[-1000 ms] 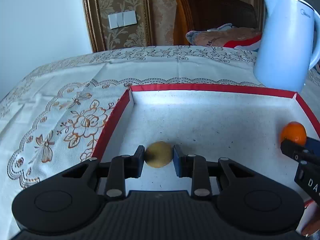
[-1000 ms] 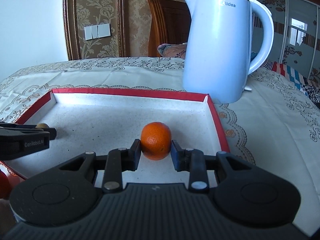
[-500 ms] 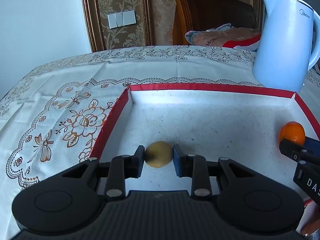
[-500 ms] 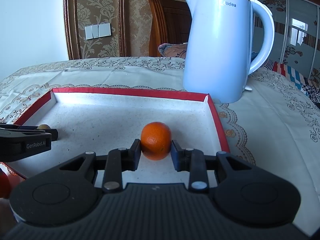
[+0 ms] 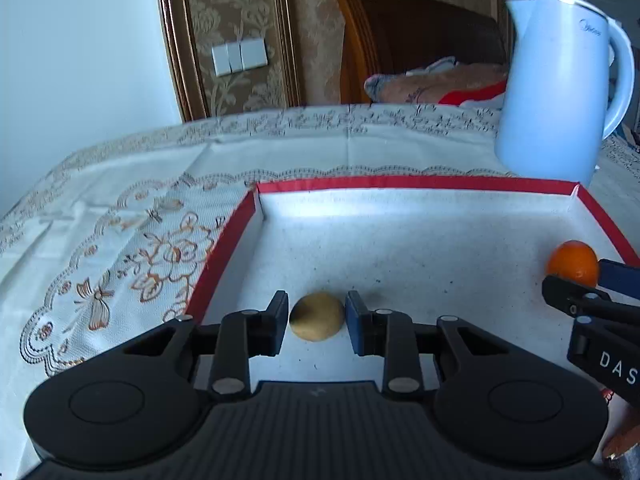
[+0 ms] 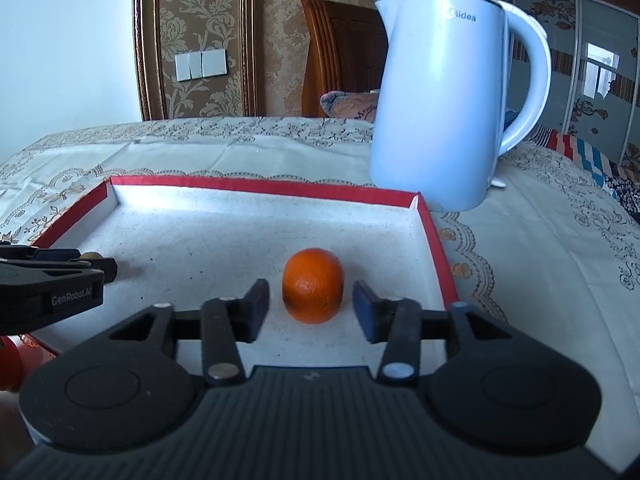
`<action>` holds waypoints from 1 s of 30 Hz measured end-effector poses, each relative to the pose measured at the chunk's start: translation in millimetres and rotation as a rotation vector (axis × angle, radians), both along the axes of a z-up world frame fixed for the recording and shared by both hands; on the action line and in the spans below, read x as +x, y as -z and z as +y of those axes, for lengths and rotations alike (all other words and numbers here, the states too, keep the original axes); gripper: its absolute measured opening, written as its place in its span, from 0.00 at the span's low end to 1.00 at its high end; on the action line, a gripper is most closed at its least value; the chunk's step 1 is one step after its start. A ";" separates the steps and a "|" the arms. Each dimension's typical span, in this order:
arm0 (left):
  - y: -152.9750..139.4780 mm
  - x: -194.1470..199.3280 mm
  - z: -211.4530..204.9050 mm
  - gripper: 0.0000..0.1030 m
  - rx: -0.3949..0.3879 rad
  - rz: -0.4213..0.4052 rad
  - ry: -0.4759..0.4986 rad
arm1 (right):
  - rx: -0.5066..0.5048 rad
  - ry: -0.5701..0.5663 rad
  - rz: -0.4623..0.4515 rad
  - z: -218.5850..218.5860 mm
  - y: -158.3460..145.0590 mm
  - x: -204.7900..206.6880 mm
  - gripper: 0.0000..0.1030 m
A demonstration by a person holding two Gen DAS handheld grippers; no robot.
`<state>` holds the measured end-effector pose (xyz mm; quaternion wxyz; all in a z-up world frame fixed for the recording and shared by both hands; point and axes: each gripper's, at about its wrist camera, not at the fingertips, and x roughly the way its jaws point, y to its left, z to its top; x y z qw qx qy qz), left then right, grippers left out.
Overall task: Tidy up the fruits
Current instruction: 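Open both grippers to drop the orange and potato into the tray, then withdraw both grippers from the tray back toward the remaining fruits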
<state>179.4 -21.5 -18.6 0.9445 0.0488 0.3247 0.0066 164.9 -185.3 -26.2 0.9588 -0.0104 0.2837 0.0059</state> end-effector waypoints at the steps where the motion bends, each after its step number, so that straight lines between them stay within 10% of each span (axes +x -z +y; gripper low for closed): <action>1: -1.0 -2.1 -0.4 0.36 -0.003 -0.007 0.003 | 0.001 0.000 -0.006 -0.2 -0.5 -1.0 0.50; 4: -5.3 -9.6 0.3 0.61 -0.017 -0.048 0.006 | 0.005 0.005 -0.014 -0.6 -0.6 -3.4 0.54; 30: -23.4 -64.3 28.7 0.61 -0.077 -0.223 -0.037 | 0.062 0.031 -0.106 -9.9 -8.5 -31.9 0.57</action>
